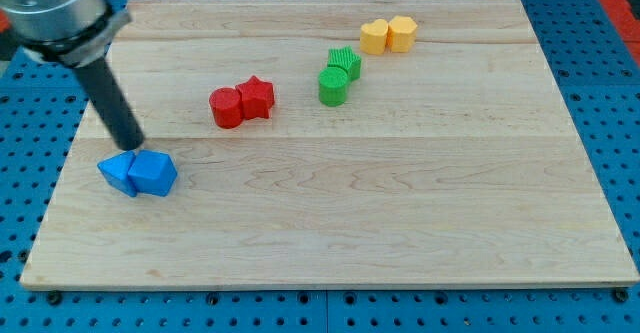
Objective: Point your arm at the bottom left
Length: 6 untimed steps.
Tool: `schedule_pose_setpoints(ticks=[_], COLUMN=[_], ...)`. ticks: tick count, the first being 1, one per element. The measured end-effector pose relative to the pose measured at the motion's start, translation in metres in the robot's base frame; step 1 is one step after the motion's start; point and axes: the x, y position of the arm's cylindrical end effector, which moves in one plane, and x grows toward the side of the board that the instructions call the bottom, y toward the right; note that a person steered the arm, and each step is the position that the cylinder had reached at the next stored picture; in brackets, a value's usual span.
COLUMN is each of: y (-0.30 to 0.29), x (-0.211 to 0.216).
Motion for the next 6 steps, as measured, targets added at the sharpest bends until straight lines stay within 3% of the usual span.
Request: schedule_pose_setpoints(ticks=[2,4,5,6], y=[0.075,0.246,0.243,0.247], x=[-0.011,-0.034,-0.037,0.017])
